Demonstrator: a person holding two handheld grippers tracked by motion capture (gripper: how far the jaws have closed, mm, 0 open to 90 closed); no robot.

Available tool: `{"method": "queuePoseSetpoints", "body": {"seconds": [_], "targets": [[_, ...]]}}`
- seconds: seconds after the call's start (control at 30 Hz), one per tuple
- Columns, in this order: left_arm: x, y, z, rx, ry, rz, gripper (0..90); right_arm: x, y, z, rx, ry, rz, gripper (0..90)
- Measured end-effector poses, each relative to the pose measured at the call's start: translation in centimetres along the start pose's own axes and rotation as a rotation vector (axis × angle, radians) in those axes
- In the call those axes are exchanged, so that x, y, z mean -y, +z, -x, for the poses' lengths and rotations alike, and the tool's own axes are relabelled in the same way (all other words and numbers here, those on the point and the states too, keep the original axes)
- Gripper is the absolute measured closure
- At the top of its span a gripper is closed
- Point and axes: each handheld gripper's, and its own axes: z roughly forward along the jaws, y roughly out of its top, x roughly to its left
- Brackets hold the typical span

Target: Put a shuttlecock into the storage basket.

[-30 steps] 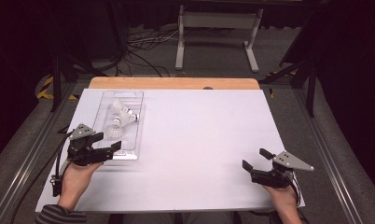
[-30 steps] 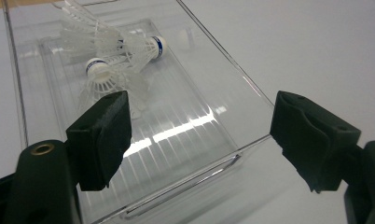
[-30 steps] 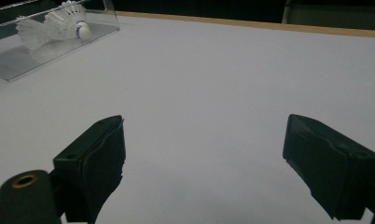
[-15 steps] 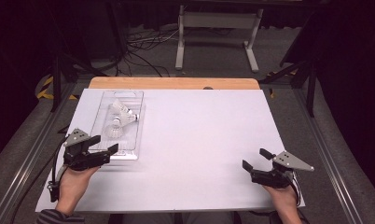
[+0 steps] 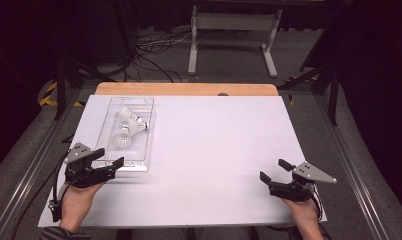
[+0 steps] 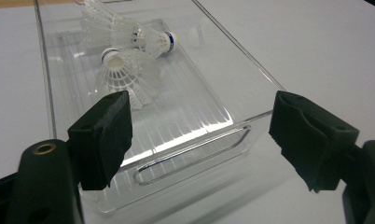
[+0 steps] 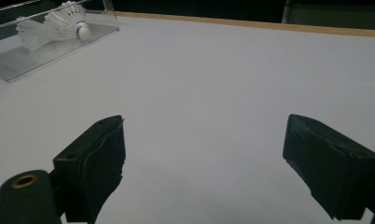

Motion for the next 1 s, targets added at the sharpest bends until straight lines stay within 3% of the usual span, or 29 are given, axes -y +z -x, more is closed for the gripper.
{"method": "queuePoseSetpoints", "body": {"seconds": [1.0], "targets": [[2.0, -1.1, 0.0, -0.005, -0.020, 0.078, 21.3, 0.0, 0.0, 0.0, 0.001, -0.002, 0.000, 13.6]]}}
